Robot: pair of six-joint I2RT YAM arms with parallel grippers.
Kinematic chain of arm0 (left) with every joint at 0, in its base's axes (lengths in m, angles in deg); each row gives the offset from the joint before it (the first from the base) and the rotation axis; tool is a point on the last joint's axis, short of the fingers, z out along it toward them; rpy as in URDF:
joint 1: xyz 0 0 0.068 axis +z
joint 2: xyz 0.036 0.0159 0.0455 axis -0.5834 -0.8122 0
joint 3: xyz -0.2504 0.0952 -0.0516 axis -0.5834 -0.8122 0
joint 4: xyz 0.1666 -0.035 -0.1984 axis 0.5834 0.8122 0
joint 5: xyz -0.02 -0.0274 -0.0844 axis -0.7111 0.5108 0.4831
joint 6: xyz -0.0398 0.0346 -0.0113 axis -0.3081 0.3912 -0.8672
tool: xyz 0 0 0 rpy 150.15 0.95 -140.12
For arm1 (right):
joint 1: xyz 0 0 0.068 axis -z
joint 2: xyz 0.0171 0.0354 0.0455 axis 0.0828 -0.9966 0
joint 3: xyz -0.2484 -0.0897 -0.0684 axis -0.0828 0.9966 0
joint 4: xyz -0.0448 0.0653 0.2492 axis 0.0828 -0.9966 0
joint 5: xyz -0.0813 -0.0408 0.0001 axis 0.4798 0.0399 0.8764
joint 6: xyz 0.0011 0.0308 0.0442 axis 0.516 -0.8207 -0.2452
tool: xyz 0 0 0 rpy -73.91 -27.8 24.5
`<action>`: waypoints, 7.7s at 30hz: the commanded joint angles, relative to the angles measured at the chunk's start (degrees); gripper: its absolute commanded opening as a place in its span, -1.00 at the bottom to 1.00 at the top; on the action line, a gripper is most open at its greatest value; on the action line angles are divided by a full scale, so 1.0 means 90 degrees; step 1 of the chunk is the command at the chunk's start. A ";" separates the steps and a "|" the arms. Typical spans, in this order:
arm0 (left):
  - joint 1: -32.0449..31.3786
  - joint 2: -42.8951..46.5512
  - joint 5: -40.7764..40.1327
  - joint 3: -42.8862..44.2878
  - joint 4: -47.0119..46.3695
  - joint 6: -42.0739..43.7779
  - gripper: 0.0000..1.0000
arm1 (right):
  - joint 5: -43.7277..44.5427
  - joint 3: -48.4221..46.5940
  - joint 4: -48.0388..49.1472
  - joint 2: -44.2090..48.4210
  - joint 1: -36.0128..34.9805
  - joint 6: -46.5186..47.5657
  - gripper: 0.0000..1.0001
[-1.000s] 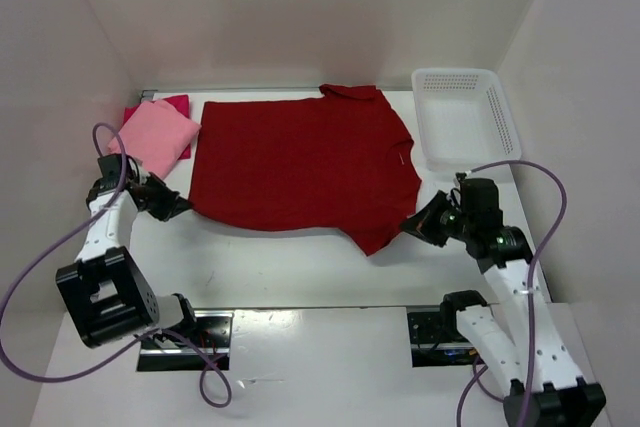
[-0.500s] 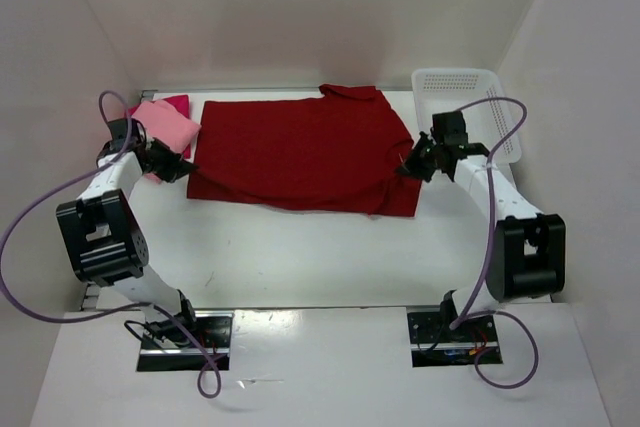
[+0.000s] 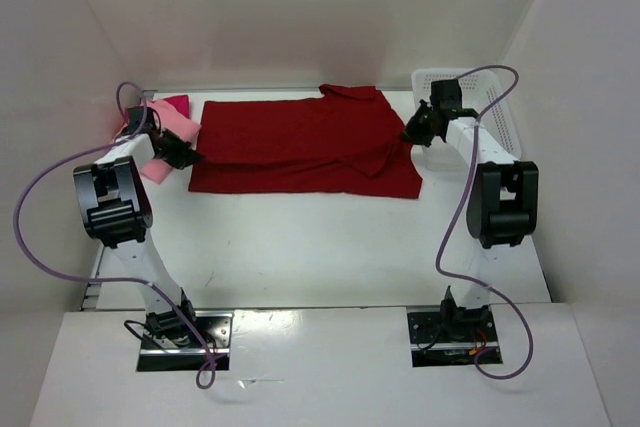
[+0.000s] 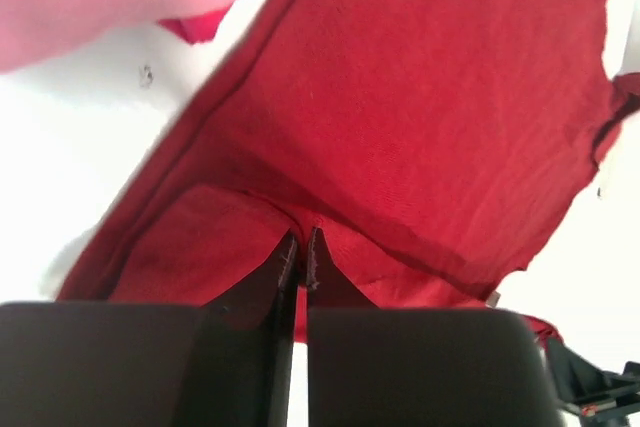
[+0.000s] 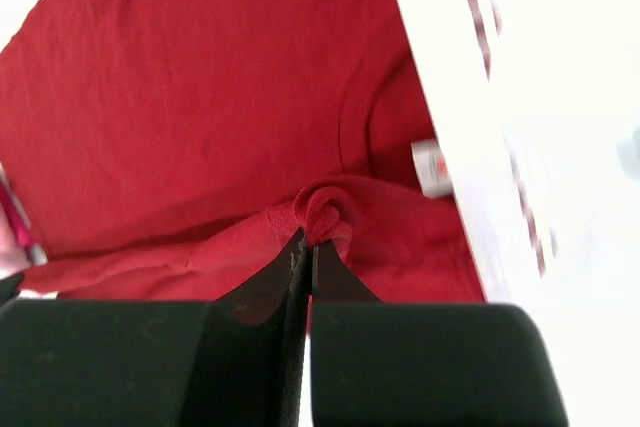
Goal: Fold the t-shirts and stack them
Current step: Fold the flattened tshirt in 1/3 of the way
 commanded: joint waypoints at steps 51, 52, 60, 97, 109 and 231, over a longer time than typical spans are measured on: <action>0.1368 0.1863 -0.0328 -0.3202 -0.0234 0.1132 -1.00 | 0.1274 0.4535 0.1746 0.2820 -0.0373 -0.1281 0.02; 0.1369 0.1864 -0.0115 -0.3202 -0.0176 0.1132 -1.00 | 0.1274 0.4535 0.1814 0.2743 -0.0373 -0.1359 0.02; 0.1292 0.1864 0.0014 -0.3261 -0.0292 0.1132 -1.00 | 0.1743 0.4302 0.1952 0.1942 -0.0627 -0.1428 0.00; 0.1740 0.4119 0.0424 -0.3711 0.1739 0.1287 0.28 | 0.1343 0.5200 -0.1262 0.6816 -0.0862 -0.2885 0.04; -0.0846 0.4112 0.0542 -0.3358 -0.0115 0.1025 -0.55 | 0.0748 0.4906 0.1051 0.4247 -0.1388 -0.1576 -0.81; -0.2928 0.2870 -0.0347 -0.3300 -0.0595 0.0448 -0.50 | 0.2231 -0.0806 0.0399 -0.1233 -0.2844 -0.0431 -0.86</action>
